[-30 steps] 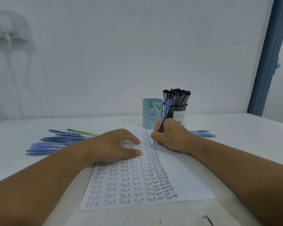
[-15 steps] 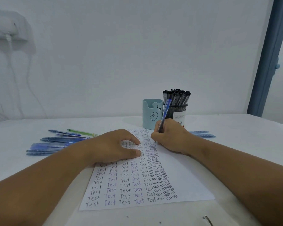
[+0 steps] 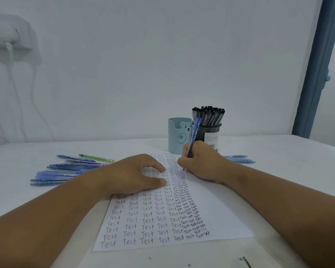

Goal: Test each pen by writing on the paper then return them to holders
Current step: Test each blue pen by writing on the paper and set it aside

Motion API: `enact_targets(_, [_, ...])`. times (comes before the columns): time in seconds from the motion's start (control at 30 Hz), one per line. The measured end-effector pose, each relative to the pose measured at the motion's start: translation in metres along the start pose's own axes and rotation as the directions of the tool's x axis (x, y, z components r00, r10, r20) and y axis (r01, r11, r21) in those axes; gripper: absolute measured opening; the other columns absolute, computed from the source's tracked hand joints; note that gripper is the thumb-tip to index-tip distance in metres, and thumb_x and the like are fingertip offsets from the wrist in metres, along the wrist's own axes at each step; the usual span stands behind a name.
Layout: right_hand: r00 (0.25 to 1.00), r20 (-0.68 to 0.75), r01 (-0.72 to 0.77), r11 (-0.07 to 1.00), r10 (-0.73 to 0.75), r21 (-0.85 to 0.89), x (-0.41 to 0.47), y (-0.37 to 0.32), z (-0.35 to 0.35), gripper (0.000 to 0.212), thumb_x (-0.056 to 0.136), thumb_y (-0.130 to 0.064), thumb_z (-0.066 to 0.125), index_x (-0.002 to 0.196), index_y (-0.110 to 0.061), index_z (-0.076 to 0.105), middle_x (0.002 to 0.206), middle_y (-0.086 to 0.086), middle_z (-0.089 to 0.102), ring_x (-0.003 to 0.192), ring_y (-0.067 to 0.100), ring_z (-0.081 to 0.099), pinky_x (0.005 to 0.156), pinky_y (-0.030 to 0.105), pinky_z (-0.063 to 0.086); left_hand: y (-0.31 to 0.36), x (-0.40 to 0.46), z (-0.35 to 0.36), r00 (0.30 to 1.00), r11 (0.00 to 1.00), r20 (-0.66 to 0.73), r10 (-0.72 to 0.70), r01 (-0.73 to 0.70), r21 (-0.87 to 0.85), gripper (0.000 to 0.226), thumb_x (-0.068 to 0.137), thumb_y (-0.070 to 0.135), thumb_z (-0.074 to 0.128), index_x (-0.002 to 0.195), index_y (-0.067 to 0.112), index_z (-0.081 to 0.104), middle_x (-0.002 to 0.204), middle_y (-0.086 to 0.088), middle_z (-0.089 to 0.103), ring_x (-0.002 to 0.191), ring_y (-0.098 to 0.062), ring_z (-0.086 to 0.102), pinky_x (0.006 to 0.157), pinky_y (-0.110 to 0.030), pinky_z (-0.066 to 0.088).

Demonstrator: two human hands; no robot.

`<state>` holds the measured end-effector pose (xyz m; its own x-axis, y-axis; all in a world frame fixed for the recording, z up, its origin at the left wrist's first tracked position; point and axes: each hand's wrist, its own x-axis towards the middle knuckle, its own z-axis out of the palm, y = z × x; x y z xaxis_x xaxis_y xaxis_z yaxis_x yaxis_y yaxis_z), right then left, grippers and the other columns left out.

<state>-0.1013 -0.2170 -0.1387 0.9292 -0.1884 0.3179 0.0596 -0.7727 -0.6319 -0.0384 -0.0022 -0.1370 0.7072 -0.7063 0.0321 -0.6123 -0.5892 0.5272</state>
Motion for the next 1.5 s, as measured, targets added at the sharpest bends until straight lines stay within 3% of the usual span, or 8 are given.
enact_targets(0.17, [1.0, -0.026, -0.005, 1.0, 0.006, 0.025, 0.0, 0.003, -0.001, 0.017, 0.086, -0.017, 0.063, 0.079, -0.002, 0.064, 0.062, 0.001, 0.06, 0.06, 0.011, 0.053, 0.061, 0.026, 0.045, -0.002, 0.002, 0.0, 1.0, 1.0, -0.003, 0.0, 0.0, 0.0, 0.041, 0.077, 0.064, 0.071, 0.115, 0.051, 0.063, 0.137, 0.032, 0.045, 0.133, 0.001, 0.038, 0.118, -0.034, 0.029])
enact_targets(0.3, [1.0, -0.03, 0.012, 0.928, -0.001, 0.373, -0.004, 0.003, -0.002, 0.039, 0.101, -0.023, 0.052, 0.067, -0.007, 0.061, 0.054, 0.001, 0.056, 0.048, 0.01, 0.047, 0.048, 0.018, 0.039, -0.004, 0.003, 0.0, 1.0, 1.0, 0.0, 0.009, -0.009, 0.004, 0.043, 0.075, 0.067, 0.071, 0.115, 0.053, 0.062, 0.136, 0.033, 0.044, 0.133, 0.002, 0.038, 0.118, -0.033, 0.029])
enact_targets(0.4, [0.975, -0.148, 0.189, 0.965, -0.164, 0.181, -0.008, -0.005, -0.006, 0.053, 0.106, -0.039, 0.043, 0.068, -0.008, 0.062, 0.062, 0.001, 0.057, 0.056, 0.01, 0.05, 0.055, 0.017, 0.041, -0.005, 0.004, 0.0, 1.0, 1.0, -0.004, 0.018, -0.018, 0.001, 0.046, 0.072, 0.07, 0.071, 0.114, 0.054, 0.062, 0.136, 0.034, 0.045, 0.133, 0.002, 0.039, 0.118, -0.035, 0.03])
enact_targets(0.67, [0.938, -0.16, 0.312, 0.95, -0.308, -0.003, 0.001, 0.005, -0.008, 0.016, 0.106, -0.027, 0.045, 0.114, -0.037, 0.036, 0.073, 0.003, 0.048, 0.057, 0.016, 0.042, 0.057, 0.034, 0.039, -0.006, 0.003, 0.0, 1.0, 1.0, -0.01, 0.017, -0.017, -0.005, 0.043, 0.073, 0.068, 0.071, 0.113, 0.054, 0.063, 0.134, 0.035, 0.046, 0.131, 0.003, 0.039, 0.117, -0.032, 0.031])
enact_targets(0.8, [0.922, -0.137, 0.355, 0.932, -0.361, -0.072, -0.003, 0.0, -0.01, 0.013, 0.105, -0.025, 0.049, 0.093, -0.022, 0.051, 0.067, -0.007, 0.047, 0.056, 0.007, 0.039, 0.054, 0.02, 0.032, -0.004, 0.002, 0.0, 1.0, 1.0, -0.008, 0.016, -0.016, -0.007, 0.042, 0.074, 0.066, 0.071, 0.113, 0.052, 0.063, 0.135, 0.034, 0.046, 0.131, 0.003, 0.04, 0.117, -0.031, 0.03])
enact_targets(0.93, [0.942, -0.05, 0.306, 0.913, -0.331, -0.269, 0.002, 0.002, -0.011, 0.031, 0.101, -0.023, 0.057, 0.074, -0.007, 0.058, 0.07, -0.001, 0.051, 0.068, 0.018, 0.047, 0.063, 0.033, 0.034, -0.004, 0.002, 0.0, 1.0, 1.0, -0.008, 0.012, -0.012, 0.007, 0.041, 0.075, 0.067, 0.071, 0.113, 0.053, 0.063, 0.136, 0.033, 0.045, 0.132, 0.002, 0.039, 0.118, -0.032, 0.029])
enact_targets(1.17, [0.943, -0.026, 0.322, 0.929, -0.332, -0.185, 0.001, 0.01, -0.007, 0.012, 0.103, -0.037, 0.052, 0.097, -0.033, 0.061, 0.063, -0.007, 0.052, 0.058, 0.009, 0.044, 0.058, 0.029, 0.036, 0.0, 0.001, -0.001, 1.0, 1.0, -0.003, 0.001, -0.001, 0.015, 0.039, 0.078, 0.063, 0.071, 0.114, 0.051, 0.062, 0.138, 0.031, 0.045, 0.133, 0.001, 0.038, 0.117, -0.032, 0.03])
enact_targets(1.5, [0.94, 0.003, 0.335, 0.923, -0.34, -0.189, 0.0, 0.011, -0.006, 0.033, 0.102, -0.033, 0.055, 0.07, -0.028, 0.053, 0.064, -0.006, 0.05, 0.059, 0.009, 0.041, 0.059, 0.03, 0.035, 0.001, 0.0, -0.001, 1.0, 1.0, 0.001, 0.0, 0.0, 0.011, 0.038, 0.079, 0.063, 0.07, 0.115, 0.052, 0.062, 0.139, 0.03, 0.045, 0.133, 0.0, 0.038, 0.118, -0.035, 0.03])
